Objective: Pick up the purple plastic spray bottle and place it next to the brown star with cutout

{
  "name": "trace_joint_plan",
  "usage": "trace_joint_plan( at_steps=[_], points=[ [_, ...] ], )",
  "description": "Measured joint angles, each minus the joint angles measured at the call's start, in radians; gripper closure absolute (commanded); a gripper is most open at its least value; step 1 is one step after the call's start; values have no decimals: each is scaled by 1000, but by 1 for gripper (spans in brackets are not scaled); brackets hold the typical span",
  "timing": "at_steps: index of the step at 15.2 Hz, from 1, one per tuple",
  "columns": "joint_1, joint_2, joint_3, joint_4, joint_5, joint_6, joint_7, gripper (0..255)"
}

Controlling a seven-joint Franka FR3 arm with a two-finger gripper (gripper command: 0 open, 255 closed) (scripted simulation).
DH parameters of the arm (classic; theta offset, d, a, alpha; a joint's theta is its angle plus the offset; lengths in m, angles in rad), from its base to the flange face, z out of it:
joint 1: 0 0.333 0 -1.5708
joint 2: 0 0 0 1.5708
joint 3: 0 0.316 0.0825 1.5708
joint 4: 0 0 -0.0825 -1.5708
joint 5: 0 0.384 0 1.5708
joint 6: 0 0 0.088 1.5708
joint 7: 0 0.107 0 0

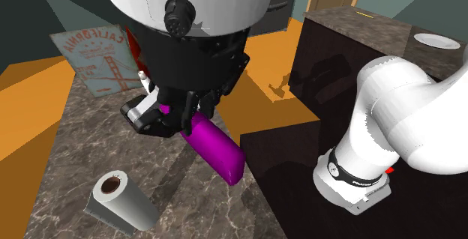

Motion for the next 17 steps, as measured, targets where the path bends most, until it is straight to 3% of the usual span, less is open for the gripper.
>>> trace_joint_plan(
  at_steps=[17],
  points=[
    [-23,35,-23,245,-19,-205,-44,255]
  ],
)
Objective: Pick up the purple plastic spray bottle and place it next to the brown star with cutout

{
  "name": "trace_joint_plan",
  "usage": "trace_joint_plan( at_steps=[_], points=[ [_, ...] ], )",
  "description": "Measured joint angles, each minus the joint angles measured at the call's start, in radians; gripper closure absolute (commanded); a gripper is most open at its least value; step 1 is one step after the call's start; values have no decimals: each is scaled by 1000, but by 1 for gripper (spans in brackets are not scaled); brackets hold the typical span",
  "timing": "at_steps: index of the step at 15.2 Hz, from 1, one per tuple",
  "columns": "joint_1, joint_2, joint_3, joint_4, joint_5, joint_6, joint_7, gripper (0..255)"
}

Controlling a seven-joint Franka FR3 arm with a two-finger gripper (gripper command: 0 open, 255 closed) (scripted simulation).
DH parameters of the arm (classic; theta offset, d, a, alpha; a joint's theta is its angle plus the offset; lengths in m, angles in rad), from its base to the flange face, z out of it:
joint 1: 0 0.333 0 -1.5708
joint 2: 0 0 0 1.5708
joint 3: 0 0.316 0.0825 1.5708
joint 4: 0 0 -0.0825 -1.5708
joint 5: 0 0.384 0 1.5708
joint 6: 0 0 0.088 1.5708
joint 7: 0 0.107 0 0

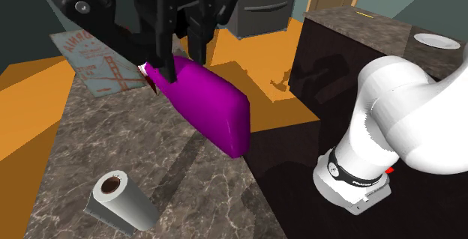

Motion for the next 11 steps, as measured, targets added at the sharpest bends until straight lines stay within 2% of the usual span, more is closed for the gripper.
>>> trace_joint_plan(
  at_steps=[3,8,11],
  points=[
    [-16,15,-38,21,-20,0,-44,255],
    [-56,61,-127,10,-67,72,-143,255],
    [-81,111,-173,51,-92,92,-199,255]
  ],
)
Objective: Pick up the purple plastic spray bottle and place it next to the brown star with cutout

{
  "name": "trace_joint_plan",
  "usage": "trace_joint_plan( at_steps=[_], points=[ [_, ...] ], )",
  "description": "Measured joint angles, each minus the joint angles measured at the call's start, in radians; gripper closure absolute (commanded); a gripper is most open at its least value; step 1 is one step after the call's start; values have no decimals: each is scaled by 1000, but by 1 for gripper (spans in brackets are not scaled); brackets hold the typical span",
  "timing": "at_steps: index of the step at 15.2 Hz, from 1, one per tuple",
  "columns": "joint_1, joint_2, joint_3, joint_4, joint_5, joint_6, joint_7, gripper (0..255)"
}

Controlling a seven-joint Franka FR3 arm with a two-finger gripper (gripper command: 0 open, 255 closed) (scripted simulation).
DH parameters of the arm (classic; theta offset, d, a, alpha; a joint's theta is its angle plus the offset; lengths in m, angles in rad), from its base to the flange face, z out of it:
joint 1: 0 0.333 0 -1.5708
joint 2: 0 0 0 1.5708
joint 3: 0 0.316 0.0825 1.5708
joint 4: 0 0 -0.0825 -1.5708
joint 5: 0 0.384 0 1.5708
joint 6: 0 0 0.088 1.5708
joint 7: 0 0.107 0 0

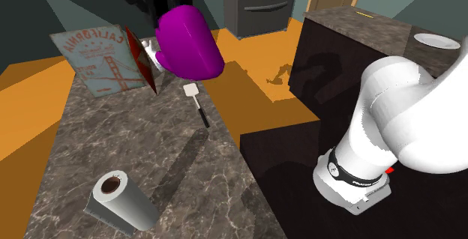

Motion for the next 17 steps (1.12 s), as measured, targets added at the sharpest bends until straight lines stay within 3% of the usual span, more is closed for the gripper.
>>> trace_joint_plan(
  at_steps=[6,17],
  points=[
    [-48,107,-91,59,-38,71,-110,255],
    [-124,382,-228,312,-48,134,-307,255]
  ],
)
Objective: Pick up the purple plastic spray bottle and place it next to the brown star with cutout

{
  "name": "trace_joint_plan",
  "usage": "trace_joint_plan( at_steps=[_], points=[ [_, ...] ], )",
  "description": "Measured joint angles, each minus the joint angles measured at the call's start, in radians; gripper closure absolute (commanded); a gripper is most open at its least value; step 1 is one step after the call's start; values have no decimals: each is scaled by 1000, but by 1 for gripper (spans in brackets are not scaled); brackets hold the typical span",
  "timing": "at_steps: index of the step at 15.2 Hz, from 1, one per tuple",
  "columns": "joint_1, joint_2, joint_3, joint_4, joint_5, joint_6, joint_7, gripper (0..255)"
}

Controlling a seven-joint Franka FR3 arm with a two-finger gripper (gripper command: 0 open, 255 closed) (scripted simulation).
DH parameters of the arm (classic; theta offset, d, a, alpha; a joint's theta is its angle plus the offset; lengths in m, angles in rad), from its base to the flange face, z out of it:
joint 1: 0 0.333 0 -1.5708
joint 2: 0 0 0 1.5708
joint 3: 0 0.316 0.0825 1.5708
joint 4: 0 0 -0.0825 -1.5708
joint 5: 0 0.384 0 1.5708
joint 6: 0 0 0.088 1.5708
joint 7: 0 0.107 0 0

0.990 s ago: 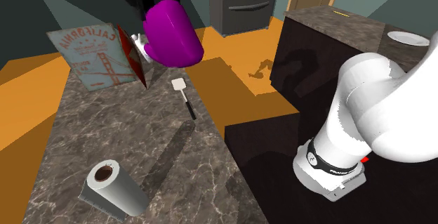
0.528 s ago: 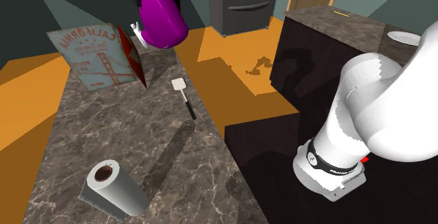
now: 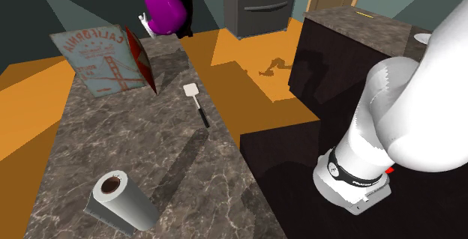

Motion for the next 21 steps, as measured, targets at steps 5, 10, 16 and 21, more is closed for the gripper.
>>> trace_joint_plan(
  at_steps=[5,10,16,21],
  points=[
    [-35,152,-48,171,25,-2,-90,255],
    [-82,327,-86,383,67,-25,-184,255],
    [-90,343,-91,340,70,35,-188,255],
    [-89,330,-91,258,64,104,-177,255]
  ],
)
